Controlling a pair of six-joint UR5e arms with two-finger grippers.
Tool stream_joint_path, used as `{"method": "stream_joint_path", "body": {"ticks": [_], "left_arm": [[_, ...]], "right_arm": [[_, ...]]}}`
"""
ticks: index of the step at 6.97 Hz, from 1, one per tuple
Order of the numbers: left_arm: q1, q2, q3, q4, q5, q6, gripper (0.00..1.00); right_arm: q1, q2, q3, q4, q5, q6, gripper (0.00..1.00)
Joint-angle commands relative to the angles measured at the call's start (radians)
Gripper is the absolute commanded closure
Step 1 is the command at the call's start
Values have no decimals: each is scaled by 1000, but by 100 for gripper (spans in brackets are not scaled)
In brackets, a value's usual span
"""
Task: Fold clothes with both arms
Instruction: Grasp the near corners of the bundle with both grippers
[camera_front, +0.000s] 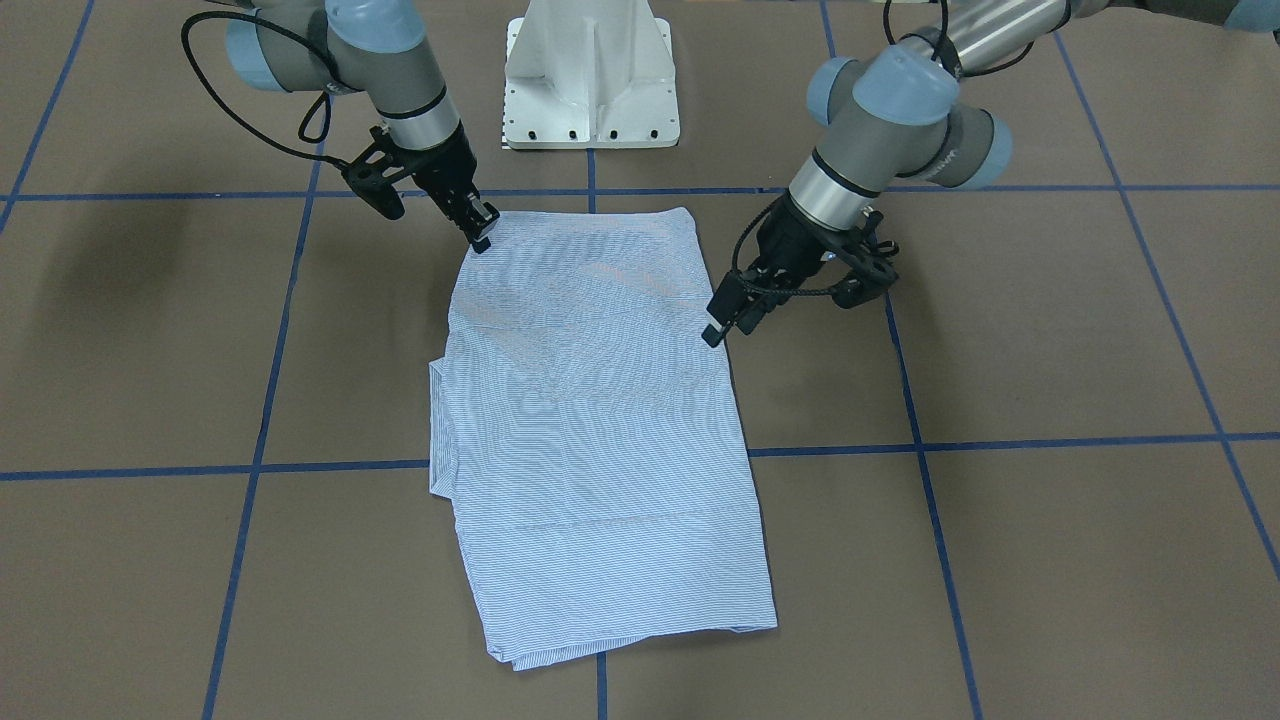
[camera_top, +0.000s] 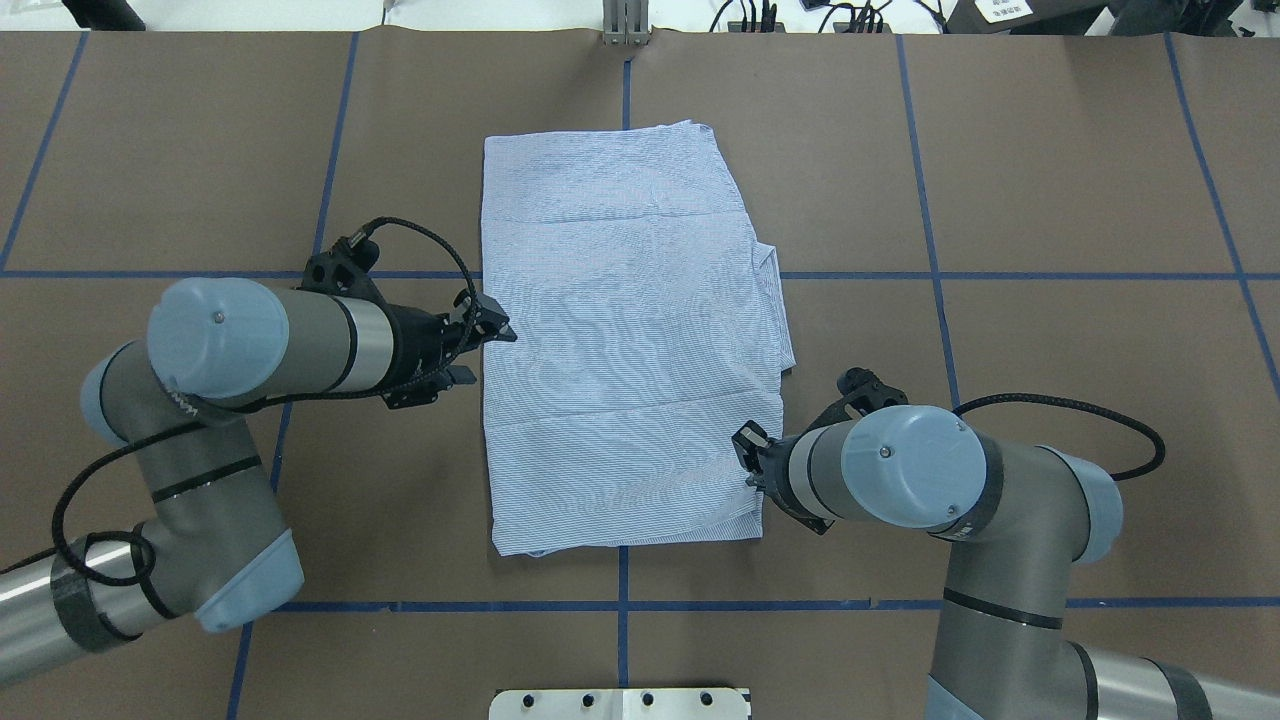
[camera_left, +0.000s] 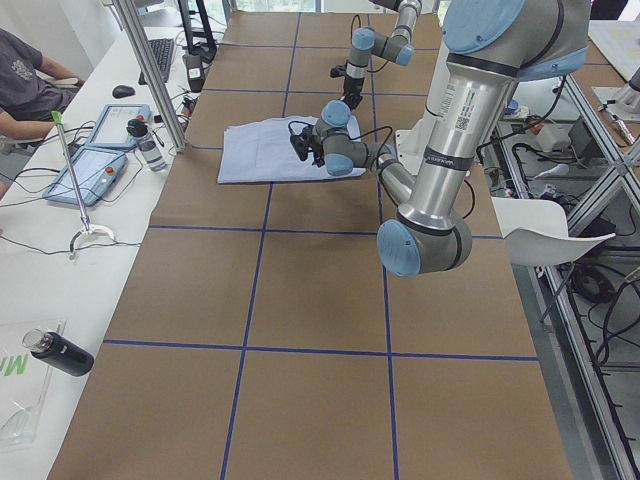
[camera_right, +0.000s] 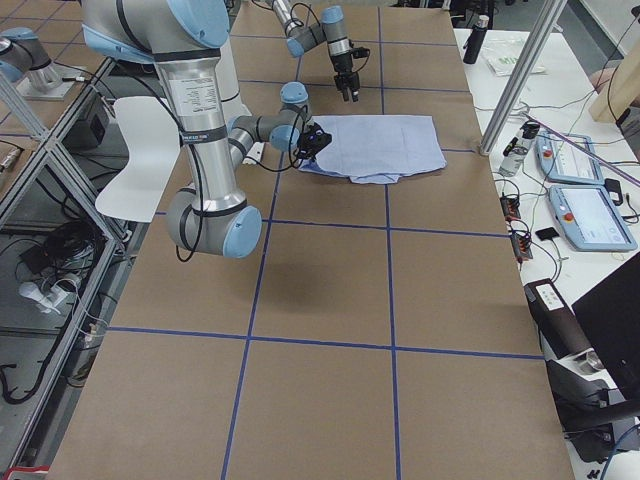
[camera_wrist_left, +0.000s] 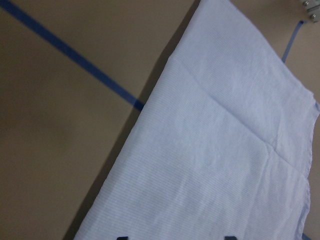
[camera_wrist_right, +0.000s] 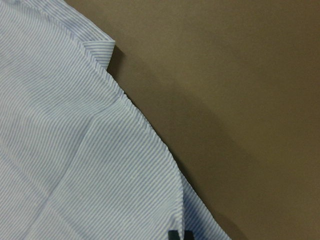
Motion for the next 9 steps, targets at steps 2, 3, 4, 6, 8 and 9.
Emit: {"method": "stream_joint_path", "body": {"ticks": [2,3,4,6,8,9], "left_arm": [[146,93,-59,5,96,-92,28],[180,93,-57,6,115,-99,28],[201,93,-56,6,116,-128,28],[231,89,-54,5,118,-139,29],[260,89,-51,6,150,-151,34],[263,90,-50,6,152,-153,37]], "right_arm": [[0,1,1,0,0,0,100],[0,1,1,0,0,0,100],[0,1,1,0,0,0,100],[-1,1,0,0,0,-1,100],[0,1,0,0,0,-1,100],[-1,3,0,0,0,-1,100]]}}
